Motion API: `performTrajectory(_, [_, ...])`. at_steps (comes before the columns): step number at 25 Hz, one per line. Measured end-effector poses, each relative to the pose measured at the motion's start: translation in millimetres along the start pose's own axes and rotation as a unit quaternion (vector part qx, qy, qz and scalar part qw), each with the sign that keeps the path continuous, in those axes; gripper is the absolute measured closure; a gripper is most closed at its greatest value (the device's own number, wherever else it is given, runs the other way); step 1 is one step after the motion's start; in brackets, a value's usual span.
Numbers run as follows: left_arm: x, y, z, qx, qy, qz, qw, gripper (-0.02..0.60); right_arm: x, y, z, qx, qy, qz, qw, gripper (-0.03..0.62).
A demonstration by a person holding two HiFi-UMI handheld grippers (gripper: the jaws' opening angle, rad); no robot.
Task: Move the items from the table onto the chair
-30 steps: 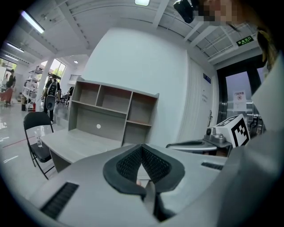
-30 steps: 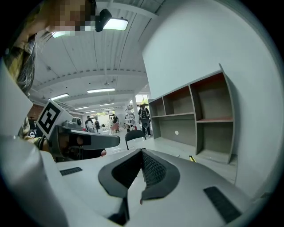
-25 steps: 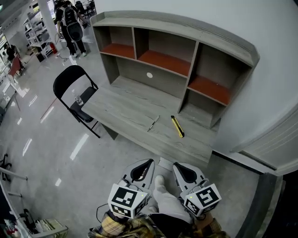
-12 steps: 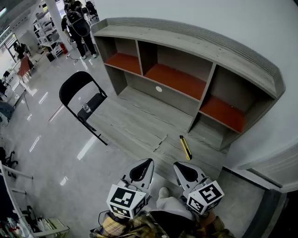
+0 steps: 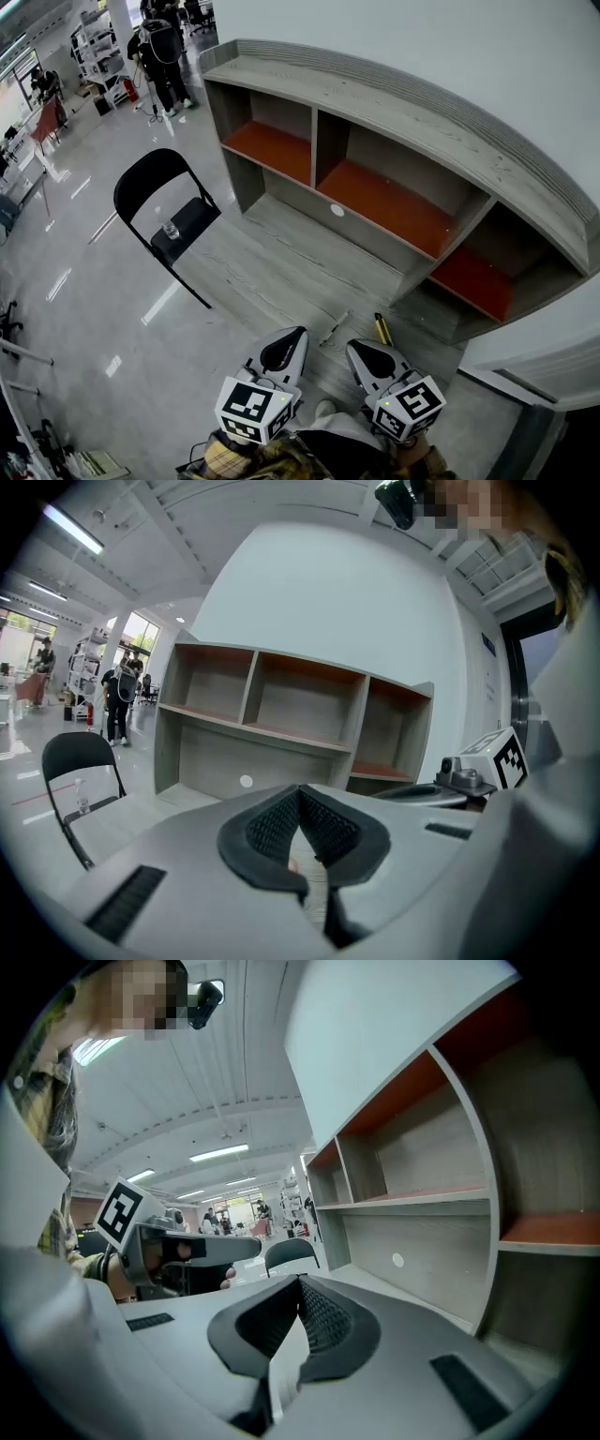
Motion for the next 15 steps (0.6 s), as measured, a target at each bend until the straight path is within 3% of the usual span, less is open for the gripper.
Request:
performTrajectory(8, [-36.6,57.4,-115.6,0.104,0.030,-0.044,0.9931,0.578,-26.3,103.4,-5.6,0.099,0.033,-0.009,0.994,0.577])
performTrajectory(12, [-52.0,81.1,-158.5,0.158,0.059,-0.079,0.9825,0.577,-39.4,146.2,-13.3,0.157,0.043,-0.015,0.987,0.577])
performTrajectory(15, [-53.9,101.4,-178.4,0.208,0.078,-0.114,0.9682,0.578,-42.6,162.6,-21.7,0.215,0.054,-0.018,0.975,0.577])
Point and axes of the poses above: the fingertips, and each gripper's own axes: y forward along the fingers, z to its right, x out of its underside, the point moved 10 cm from there along -y, backward along the fingers, and after that the axes turned 6 degrees about -z, right-handed, at the moved point
